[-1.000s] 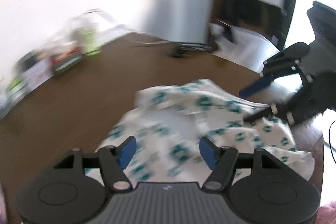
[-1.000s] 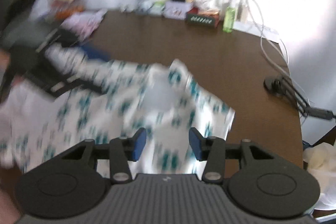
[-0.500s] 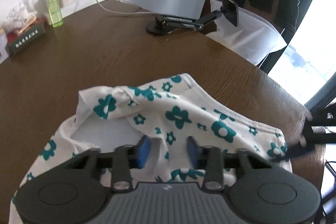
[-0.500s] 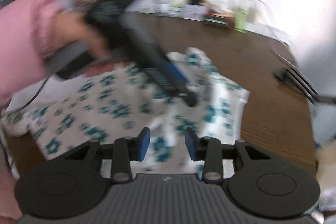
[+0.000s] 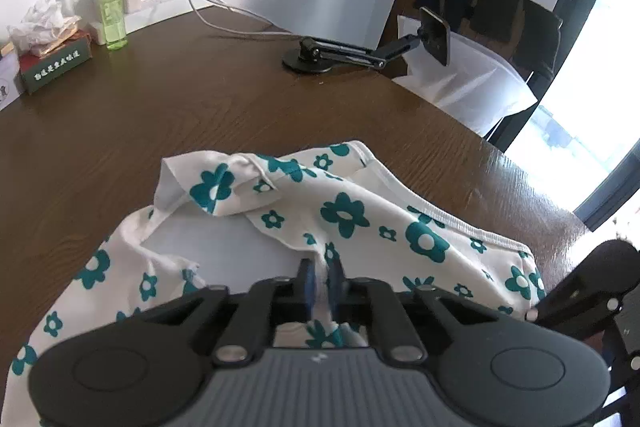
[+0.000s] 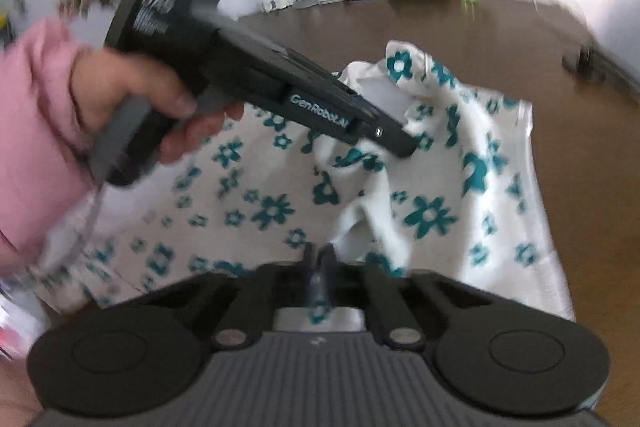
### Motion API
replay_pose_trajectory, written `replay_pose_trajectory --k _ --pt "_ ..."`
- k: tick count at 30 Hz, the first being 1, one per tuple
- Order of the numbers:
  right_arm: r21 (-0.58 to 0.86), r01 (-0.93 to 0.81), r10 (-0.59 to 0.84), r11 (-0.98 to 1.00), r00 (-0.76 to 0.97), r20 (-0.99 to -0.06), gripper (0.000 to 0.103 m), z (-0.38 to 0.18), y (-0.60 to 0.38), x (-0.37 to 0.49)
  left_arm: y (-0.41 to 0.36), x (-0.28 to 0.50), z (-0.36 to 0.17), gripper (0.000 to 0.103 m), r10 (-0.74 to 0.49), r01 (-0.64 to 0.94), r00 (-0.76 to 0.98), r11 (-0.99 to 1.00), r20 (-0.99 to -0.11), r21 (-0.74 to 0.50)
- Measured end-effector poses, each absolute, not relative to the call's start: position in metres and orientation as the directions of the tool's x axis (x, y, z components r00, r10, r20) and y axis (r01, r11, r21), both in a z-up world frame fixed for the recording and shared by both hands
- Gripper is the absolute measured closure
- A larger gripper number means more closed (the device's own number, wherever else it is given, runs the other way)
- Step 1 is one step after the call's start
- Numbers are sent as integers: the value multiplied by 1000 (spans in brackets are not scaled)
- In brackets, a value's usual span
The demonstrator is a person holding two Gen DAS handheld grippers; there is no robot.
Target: Fold clothes
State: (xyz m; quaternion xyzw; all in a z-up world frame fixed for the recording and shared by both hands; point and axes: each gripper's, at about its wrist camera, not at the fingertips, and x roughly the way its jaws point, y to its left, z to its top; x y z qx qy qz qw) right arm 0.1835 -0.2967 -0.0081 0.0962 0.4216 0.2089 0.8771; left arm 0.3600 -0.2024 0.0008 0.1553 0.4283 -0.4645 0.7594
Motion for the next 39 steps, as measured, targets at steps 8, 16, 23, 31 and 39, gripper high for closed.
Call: replay_pose_trajectory --k 8,16,23,31,39 --pt "536 -212 554 817 544 -630 98 -11 -310 167 -188 365 6 95 -601 820 222 541 -768 -186" --pt "574 -106 514 812 595 -617 68 -20 -324 163 -174 361 10 70 -616 847 143 481 -775 -226" --pt "693 81 477 717 668 -572 101 -38 -347 172 -188 347 4 101 -569 871 212 478 -795 -110" --pt "578 -29 450 816 658 -604 62 -11 -338 138 -187 347 10 63 -585 868 256 489 -769 -84" --pt "29 -305 228 952 641 -733 81 4 -281 124 -147 325 27 56 -562 851 348 525 -750 2"
